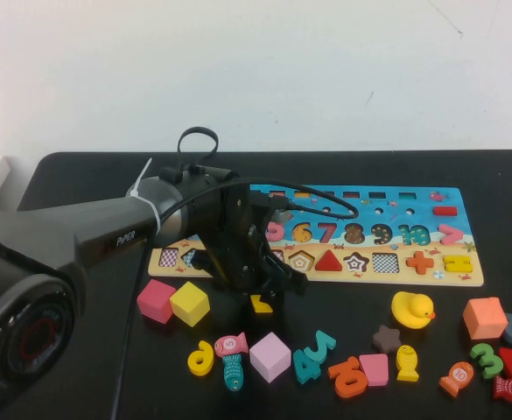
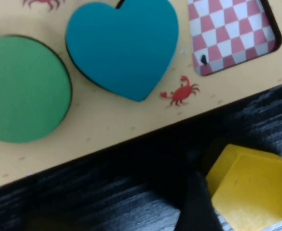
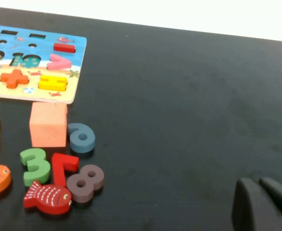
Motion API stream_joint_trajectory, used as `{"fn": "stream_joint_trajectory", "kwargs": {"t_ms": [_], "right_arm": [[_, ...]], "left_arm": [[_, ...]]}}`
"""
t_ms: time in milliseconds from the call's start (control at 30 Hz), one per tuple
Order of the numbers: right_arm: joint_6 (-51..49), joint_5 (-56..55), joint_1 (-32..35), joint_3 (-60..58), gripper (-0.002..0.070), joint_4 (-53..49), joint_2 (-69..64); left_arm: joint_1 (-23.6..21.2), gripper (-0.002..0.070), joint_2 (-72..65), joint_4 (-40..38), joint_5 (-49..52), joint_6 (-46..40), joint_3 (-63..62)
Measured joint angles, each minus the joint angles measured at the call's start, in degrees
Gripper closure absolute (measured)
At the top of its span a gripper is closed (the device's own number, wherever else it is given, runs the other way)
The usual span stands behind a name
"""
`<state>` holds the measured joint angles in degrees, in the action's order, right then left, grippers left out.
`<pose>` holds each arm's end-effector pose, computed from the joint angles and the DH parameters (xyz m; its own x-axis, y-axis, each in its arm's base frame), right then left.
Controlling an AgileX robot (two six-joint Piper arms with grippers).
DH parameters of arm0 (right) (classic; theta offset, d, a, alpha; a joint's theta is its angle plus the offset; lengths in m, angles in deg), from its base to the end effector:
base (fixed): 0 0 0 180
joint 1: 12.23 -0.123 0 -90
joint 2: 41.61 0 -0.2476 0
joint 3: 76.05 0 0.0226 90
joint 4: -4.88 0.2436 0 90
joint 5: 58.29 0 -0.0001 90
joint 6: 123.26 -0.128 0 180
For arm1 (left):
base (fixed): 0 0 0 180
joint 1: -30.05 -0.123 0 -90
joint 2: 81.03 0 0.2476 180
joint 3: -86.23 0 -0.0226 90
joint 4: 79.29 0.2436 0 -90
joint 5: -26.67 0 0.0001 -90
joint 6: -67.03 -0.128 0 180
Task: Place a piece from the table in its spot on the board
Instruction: Pick up the "Pentagon", then place the "Pentagon" into the hole of the Pentagon
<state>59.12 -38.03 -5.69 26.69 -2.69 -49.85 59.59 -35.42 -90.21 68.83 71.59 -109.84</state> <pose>0.1177 -0.0194 0.1657 -0.2894 -0.1325 -0.9480 0.1113 0.9790 -0.1708 0.3763 -0.2320 0.0850 -0.9132 0.2669 -0.3080 0.3344 0.9227 -0.1919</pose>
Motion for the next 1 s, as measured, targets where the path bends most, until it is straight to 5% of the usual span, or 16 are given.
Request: {"fn": "stream_joint_trajectory", "kwargs": {"t_ms": [333,1000], "right_arm": [[0.00,0.00,0.00,0.00,0.0657,0.00,0.00],[-0.62,0.00,0.00,0.00,0.0657,0.00,0.00]], "left_arm": [[0.00,0.0354,-0.24,0.00,0.23,0.00,-0.88],[0.00,0.0355,-8.05,-1.76,8.42,-3.25,-23.77]]}}
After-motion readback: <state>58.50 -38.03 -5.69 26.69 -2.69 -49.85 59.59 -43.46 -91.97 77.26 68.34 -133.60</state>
